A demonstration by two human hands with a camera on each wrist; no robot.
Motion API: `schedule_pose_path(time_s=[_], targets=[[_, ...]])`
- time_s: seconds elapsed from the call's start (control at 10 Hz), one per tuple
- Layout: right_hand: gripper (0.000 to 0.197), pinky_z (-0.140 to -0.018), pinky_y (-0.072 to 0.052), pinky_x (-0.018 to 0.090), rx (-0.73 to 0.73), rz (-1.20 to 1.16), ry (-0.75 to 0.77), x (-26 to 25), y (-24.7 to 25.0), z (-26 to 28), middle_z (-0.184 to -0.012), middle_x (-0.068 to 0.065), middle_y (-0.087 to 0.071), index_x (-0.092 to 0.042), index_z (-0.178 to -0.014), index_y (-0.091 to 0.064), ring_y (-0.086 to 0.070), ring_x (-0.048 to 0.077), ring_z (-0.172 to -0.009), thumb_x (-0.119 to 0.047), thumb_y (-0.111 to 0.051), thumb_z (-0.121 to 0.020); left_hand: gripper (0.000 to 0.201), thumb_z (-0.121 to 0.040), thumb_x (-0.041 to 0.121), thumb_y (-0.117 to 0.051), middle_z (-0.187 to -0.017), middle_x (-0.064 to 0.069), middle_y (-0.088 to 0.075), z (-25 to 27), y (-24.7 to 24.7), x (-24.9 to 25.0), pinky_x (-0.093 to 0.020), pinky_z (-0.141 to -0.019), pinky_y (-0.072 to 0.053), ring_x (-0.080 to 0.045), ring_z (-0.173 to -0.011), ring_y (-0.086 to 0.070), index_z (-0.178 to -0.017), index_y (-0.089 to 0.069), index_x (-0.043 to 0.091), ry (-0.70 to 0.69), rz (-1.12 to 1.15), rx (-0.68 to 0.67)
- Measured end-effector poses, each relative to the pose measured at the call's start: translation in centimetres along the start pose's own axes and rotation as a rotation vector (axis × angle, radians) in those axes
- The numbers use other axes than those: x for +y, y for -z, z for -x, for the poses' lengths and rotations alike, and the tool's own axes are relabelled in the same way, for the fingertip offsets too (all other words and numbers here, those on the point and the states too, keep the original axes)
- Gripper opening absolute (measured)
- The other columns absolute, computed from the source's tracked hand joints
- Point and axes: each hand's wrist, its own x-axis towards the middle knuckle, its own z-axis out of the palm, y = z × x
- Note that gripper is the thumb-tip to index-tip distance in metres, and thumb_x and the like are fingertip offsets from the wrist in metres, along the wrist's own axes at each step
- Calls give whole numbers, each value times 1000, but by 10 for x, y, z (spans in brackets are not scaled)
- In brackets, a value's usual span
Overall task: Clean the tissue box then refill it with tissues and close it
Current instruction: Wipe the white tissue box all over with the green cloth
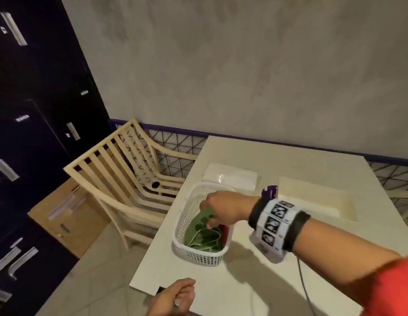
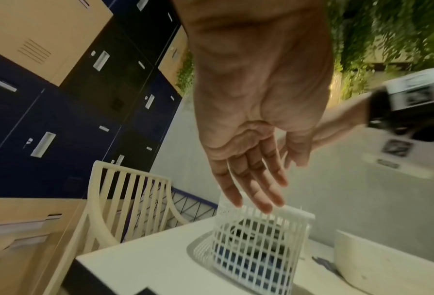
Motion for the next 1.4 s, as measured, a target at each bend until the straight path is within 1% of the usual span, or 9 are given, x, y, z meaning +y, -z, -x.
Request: schedule_pose_path(time_s=[0.1, 0.2, 0.4, 0.7, 0.8, 0.9, 1.1, 1.2, 1.4], targets=[[77, -97, -41, 47, -311, 214, -42, -15, -34, -54, -144, 10, -39, -18, -140, -35, -39, 33, -130, -40, -73, -77, 29, -89, -6, -51, -42, -5, -55, -15, 10, -7, -14, -34, -40, -12, -30, -52, -61, -53, 1, -43, -120, 101], [92, -98, -42, 50, -425, 331, -56, -12, -53, -68, -155, 8, -22, -24, -144, -31, -28, 33, -137, -43, -79, -68, 13, -83, 14, -62, -69, 15, -74, -4, 18, -9, -14, -73, -50, 5, -65, -67, -82, -73, 21, -157, -405, 58], [52, -99, -41, 46, -366, 291, -37, -11, -80, -74, -140, 13, -43, -16, -134, -46, -46, 35, -124, -34, -60, -88, 29, -68, 30, -69, -69, 23, -71, 7, 8, 15, 1, -67, -42, 11, -71, -63, -72, -63, 59, -436, -458, 404], [29, -66, -45, 34, 232, 86, 172, 0, 8, -5, -100, 13, -62, -10, -109, -63, -58, 30, -88, 0, -54, -83, 28, -93, 19, -50, -113, 10, -62, 5, -3, 95, -16, -78, -41, -7, -100, -57, -119, -58, 25, -730, -515, 604], [23, -59, -45, 34, 428, 2, 247, 7, 26, 50, -95, 10, -58, -13, -100, -63, -56, 29, -80, -1, -58, -80, 43, -92, 33, -50, -121, 16, -51, -4, -32, 130, -26, -92, -41, -4, -110, -49, -134, -43, 33, -758, -590, 498], [21, -63, -50, 30, 631, -129, 207, 20, 18, 104, -104, 9, -59, -13, -96, -61, -60, 25, -83, -6, -68, -78, 32, -85, 47, -47, -104, 18, -63, -9, -76, 149, -28, -89, -47, -4, -100, -60, -114, -55, 34, -647, -516, 172], [43, -99, -33, 9, 478, -879, -96, 68, -56, 186, -142, -21, -35, -34, -119, -52, -38, -10, -124, -17, -67, -83, 10, -84, 23, -65, -97, -12, -73, -36, -154, 141, -43, -86, -55, -26, -94, -69, -92, -68, 18, -560, -254, 38], [69, -90, -48, 21, 589, -1465, -271, 88, -94, 199, -140, -10, -42, -42, -131, -35, -54, 3, -116, -49, -71, -73, 12, -88, 14, -59, -102, -12, -72, -55, -195, 129, -38, -87, -55, -23, -95, -69, -98, -66, 15, -492, -291, -123], [92, -91, -51, 45, 770, -2204, -373, 130, -156, 209, -124, 23, -60, -5, -132, -45, -57, 38, -115, -24, -91, -54, 22, -92, 24, -54, -100, 2, -71, -125, -246, 120, -18, -78, -46, -1, -91, -65, -105, -69, 15, -541, -699, -247]])
